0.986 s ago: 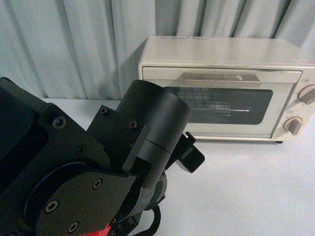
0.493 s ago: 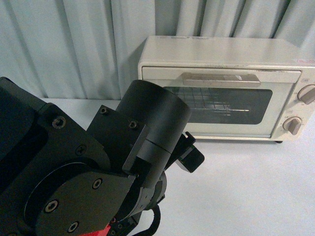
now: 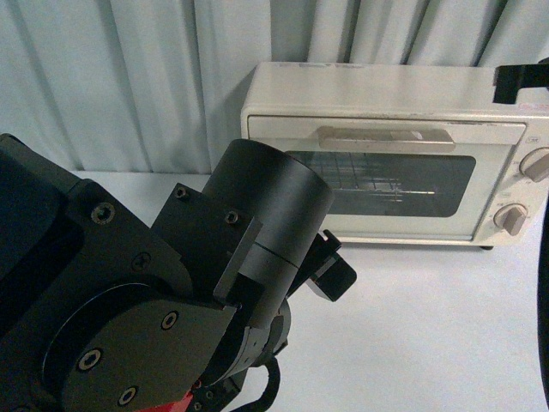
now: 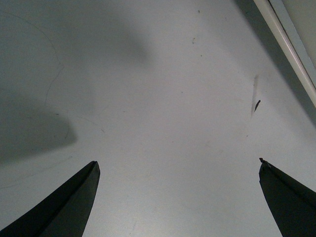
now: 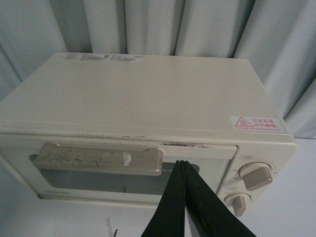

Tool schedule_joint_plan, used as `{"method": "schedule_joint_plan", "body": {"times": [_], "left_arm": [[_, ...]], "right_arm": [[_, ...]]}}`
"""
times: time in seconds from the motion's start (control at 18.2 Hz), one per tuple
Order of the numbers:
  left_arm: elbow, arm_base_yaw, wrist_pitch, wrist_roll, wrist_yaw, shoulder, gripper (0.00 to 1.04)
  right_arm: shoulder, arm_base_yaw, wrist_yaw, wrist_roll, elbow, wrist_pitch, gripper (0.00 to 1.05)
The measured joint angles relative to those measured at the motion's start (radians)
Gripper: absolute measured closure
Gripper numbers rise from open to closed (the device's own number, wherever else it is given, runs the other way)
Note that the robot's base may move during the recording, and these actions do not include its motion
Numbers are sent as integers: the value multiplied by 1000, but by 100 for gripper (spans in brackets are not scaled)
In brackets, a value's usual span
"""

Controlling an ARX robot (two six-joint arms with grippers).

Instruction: Open oven

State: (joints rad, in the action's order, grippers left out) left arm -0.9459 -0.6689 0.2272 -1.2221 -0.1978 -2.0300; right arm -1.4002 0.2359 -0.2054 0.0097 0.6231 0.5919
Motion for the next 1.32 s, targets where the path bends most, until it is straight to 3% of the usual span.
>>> {"method": "schedule_joint_plan", "body": {"times": [0.44,0.82,1.32], "left_arm": [[0,0,0,0,0,0,7],[0,0,0,0,0,0,7],[0,0,0,0,0,0,7]], "right_arm": [[-192,32,20,-2,209,-106,103],[-381,6,63,-67,383,-203,103],[-425,66,68,-71,425,-219,103]]}}
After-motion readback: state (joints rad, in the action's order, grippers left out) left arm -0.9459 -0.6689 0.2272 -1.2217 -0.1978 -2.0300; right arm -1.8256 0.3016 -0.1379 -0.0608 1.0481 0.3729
